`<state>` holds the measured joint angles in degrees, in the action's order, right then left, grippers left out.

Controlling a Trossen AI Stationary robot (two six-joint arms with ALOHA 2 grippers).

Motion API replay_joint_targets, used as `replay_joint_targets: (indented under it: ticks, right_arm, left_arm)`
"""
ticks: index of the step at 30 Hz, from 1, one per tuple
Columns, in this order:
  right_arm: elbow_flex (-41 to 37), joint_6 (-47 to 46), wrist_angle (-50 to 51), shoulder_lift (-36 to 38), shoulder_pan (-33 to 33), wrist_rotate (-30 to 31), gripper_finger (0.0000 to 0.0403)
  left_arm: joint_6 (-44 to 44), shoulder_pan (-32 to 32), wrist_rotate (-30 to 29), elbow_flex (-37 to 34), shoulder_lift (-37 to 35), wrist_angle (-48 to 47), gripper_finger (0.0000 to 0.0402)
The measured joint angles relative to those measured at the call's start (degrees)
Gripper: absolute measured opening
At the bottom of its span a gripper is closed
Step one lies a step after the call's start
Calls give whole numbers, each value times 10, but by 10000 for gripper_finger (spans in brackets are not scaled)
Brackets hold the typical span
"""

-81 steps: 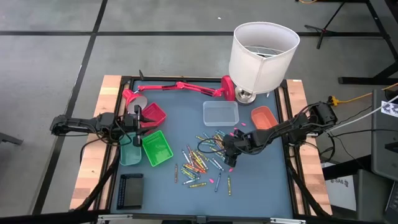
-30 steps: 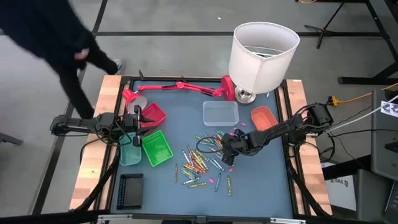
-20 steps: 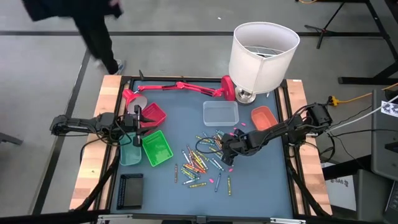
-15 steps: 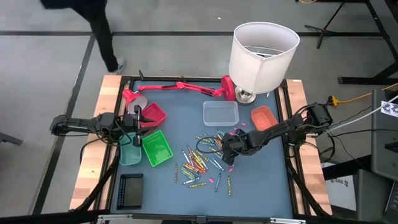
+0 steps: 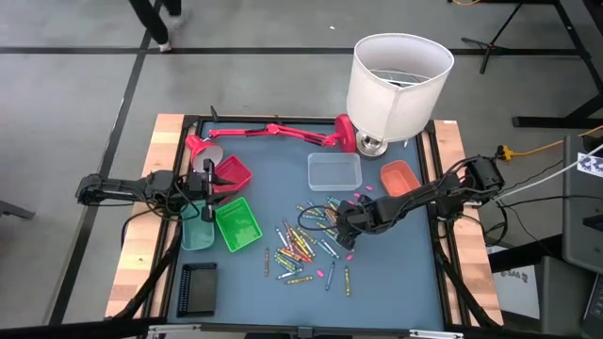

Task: Sort crayons
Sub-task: Put the brown crayon into the orange bin

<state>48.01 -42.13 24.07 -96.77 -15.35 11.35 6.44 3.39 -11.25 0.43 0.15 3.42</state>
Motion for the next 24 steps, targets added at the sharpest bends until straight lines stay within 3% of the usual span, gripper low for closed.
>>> replay_joint_targets:
  ticks: [15,24]
  right_arm:
    - [-1,0,3,0,0,-15,16]
    - [36,22,46,-3,0,-28,23]
  left_arm:
    - [0,0,0,0,0,0,100]
    - [0,0,0,0,0,0,100]
